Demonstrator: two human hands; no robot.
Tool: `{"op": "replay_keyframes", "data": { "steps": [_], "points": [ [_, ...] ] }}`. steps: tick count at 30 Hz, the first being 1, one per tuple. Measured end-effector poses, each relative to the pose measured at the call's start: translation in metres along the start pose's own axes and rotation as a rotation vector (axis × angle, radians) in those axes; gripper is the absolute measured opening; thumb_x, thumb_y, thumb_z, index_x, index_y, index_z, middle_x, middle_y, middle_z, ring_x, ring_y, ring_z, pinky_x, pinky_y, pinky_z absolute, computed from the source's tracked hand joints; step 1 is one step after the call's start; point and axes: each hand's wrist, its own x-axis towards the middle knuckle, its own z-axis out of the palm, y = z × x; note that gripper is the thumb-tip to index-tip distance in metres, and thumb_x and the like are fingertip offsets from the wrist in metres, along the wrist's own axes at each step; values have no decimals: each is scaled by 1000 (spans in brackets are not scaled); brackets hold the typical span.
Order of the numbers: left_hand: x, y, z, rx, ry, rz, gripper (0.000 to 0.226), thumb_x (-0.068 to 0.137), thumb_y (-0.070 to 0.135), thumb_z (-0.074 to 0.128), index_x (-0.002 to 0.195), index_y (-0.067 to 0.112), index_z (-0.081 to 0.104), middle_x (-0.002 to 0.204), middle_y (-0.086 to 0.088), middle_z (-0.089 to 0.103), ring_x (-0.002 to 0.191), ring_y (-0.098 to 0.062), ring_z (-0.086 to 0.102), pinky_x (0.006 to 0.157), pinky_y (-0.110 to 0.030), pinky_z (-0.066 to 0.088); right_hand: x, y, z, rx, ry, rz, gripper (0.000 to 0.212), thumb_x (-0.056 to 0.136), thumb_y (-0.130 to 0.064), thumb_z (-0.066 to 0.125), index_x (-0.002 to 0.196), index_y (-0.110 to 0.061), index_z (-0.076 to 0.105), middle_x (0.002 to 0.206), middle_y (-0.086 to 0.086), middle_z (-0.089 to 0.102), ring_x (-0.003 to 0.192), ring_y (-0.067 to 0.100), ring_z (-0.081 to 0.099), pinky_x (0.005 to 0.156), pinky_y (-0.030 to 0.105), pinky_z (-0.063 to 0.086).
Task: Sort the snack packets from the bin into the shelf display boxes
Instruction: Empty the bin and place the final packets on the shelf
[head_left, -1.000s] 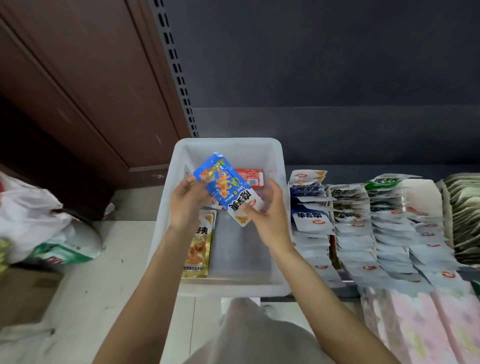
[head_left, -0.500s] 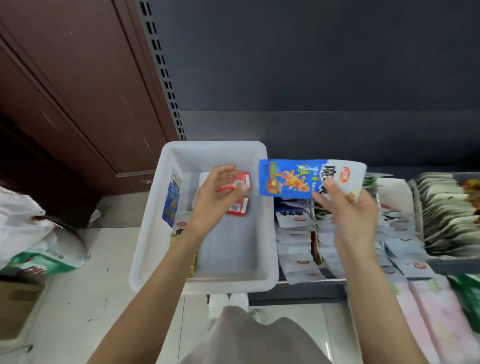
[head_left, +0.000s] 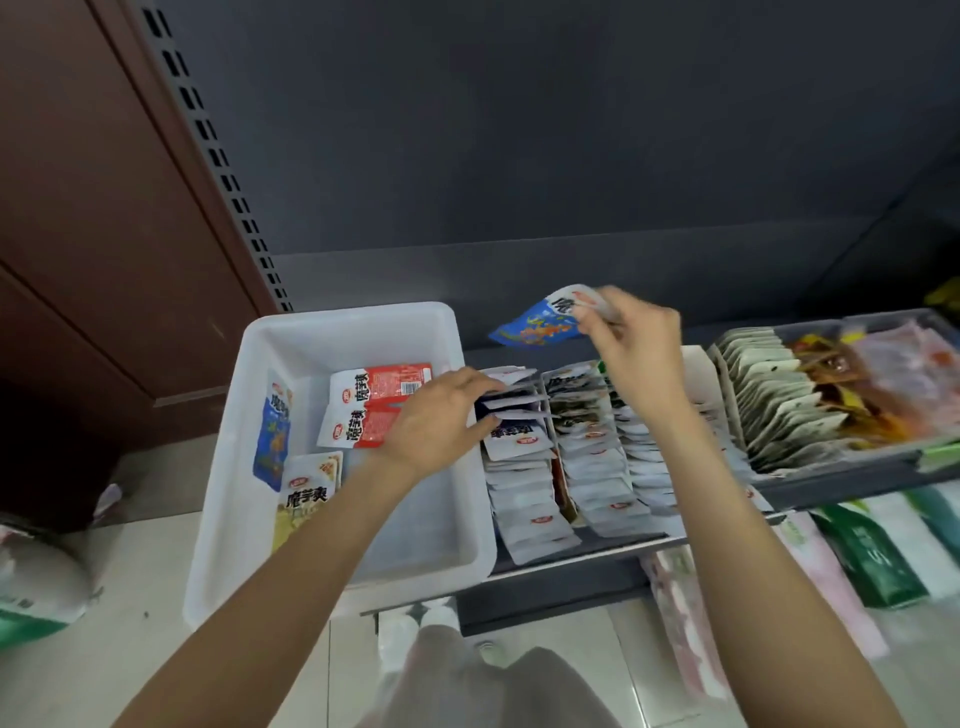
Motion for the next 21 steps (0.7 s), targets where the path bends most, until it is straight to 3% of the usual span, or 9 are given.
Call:
{"op": "replay_keyframes", "data": {
  "steps": [2, 5, 9, 14, 18, 21],
  "points": [
    [1, 2, 2, 5, 34, -6, 33, 93, 27, 57, 125, 20, 59, 124, 0, 59, 112, -19, 56, 91, -28, 41, 9, -2, 10, -76, -131, -79, 7, 90, -14, 63, 90, -9, 68, 68, -11, 58, 64, 4, 51, 56, 7, 33],
    [2, 4, 4, 18, 64, -1, 30, 93, 25, 56, 122, 19, 62, 120, 0, 62, 108, -19, 58, 88, -28, 43, 19, -3, 25, -180, -356, -106, 7, 90, -12, 62, 88, -9, 68, 62, -5, 53, 56, 9, 43, 56, 20, 29],
    [1, 3, 4, 26, 74, 8, 30, 93, 24, 57, 122, 20, 62, 120, 0, 63, 107, -18, 59, 87, -26, 43, 25, -8, 50, -359, -677, -73, 18, 91, -15, 57, 73, -11, 59, 64, 0, 53, 67, 25, 56, 61, 34, 42],
    [-4, 0, 9, 37, 85, 4, 33, 92, 24, 57, 125, 20, 61, 123, 0, 62, 107, -18, 60, 88, -29, 47, 27, -7, 72, -558, -699, 19, 13, 85, -17, 58, 76, -14, 66, 82, 5, 64, 77, 26, 57, 62, 30, 35],
    [-13, -5, 6, 39, 50, 70, 42, 91, 23, 59, 133, 19, 53, 132, -1, 57, 117, -20, 55, 99, -35, 44, 28, -6, 77, -614, -737, 20, 15, 87, -15, 55, 75, -19, 61, 86, 4, 64, 82, 25, 59, 64, 30, 36],
    [-35, -22, -7, 52, 217, -27, 40, 87, 26, 59, 127, 20, 58, 124, 0, 62, 112, -21, 58, 96, -40, 47, 21, -11, 77, -536, -525, -99, 19, 90, -14, 56, 101, -18, 71, 109, 1, 67, 99, 25, 59, 84, 35, 42]
  ]
}}
